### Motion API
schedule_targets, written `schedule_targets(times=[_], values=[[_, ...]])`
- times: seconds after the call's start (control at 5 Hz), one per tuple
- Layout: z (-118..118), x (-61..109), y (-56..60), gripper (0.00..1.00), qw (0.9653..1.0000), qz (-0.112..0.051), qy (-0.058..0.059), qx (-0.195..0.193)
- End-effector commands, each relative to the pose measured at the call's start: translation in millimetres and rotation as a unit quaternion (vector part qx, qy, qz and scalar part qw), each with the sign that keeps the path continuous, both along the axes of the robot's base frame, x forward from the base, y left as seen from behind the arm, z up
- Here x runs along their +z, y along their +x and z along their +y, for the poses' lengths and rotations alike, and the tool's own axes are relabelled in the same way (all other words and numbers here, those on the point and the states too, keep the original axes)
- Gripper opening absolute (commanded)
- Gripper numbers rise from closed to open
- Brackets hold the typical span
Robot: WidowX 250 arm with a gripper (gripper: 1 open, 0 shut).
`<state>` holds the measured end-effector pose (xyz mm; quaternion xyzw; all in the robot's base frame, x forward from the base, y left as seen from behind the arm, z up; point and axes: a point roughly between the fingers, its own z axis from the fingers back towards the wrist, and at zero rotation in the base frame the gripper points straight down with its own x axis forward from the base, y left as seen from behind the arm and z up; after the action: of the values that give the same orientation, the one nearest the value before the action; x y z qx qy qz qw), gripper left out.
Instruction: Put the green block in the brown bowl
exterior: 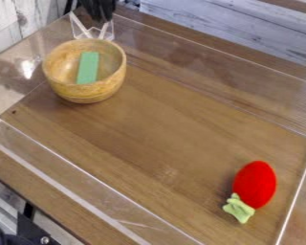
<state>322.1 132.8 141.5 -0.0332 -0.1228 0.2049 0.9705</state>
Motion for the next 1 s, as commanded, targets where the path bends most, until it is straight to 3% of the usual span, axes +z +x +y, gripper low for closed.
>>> schedule_targets(times=[0.0,0.2,0.6,0.8], values=[[2.9,3.6,1.6,0.0,0.9993,-0.019,0.017,0.028],[4.4,-11.2,1.3,1.0,0.9982,-0.009,0.02,0.055],[19.4,-35.9,8.2,1.0,0.9947,0.006,0.029,0.099],[12.8,-33.7,17.7,1.0,0.9982,0.007,0.03,0.05]])
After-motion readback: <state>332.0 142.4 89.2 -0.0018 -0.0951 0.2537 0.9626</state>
